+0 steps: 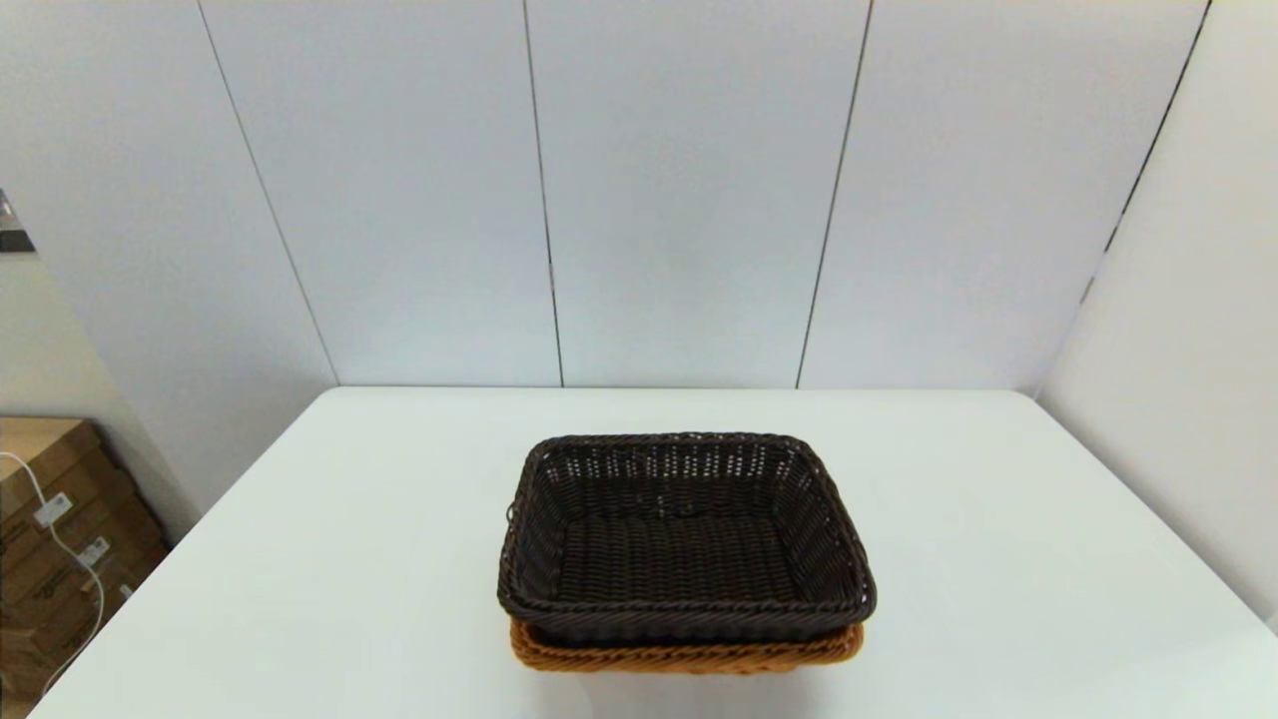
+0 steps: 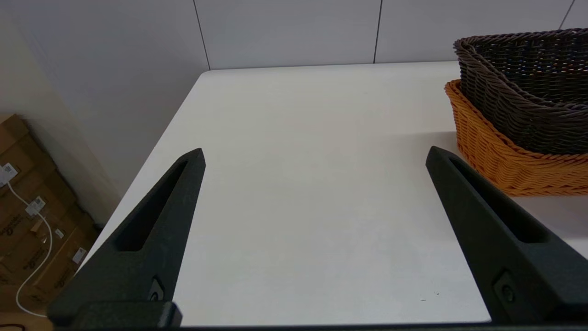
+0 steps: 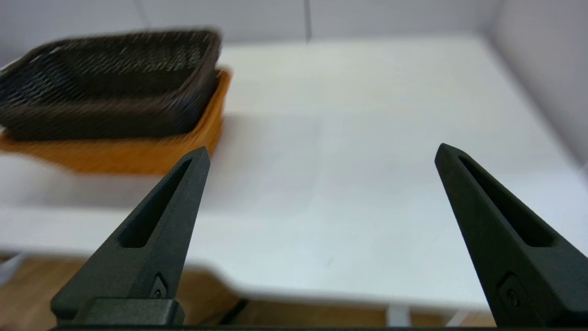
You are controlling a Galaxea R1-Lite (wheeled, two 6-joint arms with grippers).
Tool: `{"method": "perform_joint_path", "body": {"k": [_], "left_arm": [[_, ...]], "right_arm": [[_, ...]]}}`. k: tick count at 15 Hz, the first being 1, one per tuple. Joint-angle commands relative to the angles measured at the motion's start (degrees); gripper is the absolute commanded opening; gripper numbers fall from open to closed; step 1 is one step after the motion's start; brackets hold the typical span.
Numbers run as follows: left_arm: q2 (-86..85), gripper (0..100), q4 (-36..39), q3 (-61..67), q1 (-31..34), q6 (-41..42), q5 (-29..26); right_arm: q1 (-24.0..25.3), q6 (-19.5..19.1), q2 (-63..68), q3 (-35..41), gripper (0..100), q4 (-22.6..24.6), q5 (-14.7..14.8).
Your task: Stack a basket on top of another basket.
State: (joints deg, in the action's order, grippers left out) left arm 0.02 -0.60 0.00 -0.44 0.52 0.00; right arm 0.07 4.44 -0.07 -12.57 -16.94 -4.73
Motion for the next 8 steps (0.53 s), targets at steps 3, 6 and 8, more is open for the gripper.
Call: {"method": "perform_joint_path", "body": {"k": [3, 6, 8], "left_arm": [[-0.02, 100, -0.02, 0.26, 0.0, 0.0, 0.0], [-0.02, 100, -0.02, 0.26, 0.0, 0.0, 0.0], [-0.02, 100, -0.02, 0.26, 0.0, 0.0, 0.0]], "right_arm": [[0.01, -5.32, 0.07, 5.63, 100, 3.06, 2.27], [0.01, -7.34, 0.07, 8.61, 100, 6.31, 3.32], [0.01, -7.16, 0.07, 8.7, 100, 6.49, 3.24]]}}
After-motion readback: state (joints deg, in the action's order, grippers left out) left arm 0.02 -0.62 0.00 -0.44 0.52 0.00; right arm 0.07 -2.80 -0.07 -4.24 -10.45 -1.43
